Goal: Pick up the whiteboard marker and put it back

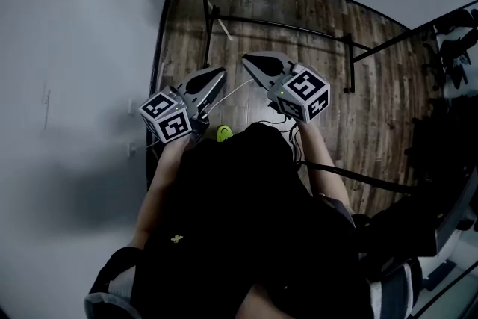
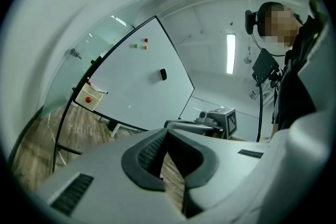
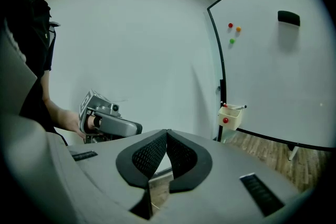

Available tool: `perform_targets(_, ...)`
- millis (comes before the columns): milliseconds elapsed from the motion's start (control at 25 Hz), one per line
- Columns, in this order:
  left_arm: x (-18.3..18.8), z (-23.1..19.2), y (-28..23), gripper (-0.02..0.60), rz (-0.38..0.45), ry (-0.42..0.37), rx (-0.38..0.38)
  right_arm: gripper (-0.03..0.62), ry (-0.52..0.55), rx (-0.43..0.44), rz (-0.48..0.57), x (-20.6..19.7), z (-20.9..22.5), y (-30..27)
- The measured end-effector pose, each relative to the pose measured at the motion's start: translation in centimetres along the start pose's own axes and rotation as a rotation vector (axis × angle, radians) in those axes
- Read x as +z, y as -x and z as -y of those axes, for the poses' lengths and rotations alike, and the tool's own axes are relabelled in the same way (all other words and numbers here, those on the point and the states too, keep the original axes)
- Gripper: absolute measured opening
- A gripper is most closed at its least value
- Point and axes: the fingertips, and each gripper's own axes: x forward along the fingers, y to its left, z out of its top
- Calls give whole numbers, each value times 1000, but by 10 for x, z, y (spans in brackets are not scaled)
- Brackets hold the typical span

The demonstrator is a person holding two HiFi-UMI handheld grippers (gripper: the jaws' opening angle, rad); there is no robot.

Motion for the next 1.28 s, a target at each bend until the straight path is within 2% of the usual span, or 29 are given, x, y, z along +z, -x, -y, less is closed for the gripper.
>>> perform_targets(520,-14,-9,9,2,-23,34,18,-3,-18,-56,-9,-15,16,14)
perform_targets(720,-4,-21,0,2,-4,21,46,-3,-11,-50,-7,-14,30,4)
perform_targets(1280,25,-68,-51,2,-9,-4,120,-3,-49,18,10,-6,107,-36)
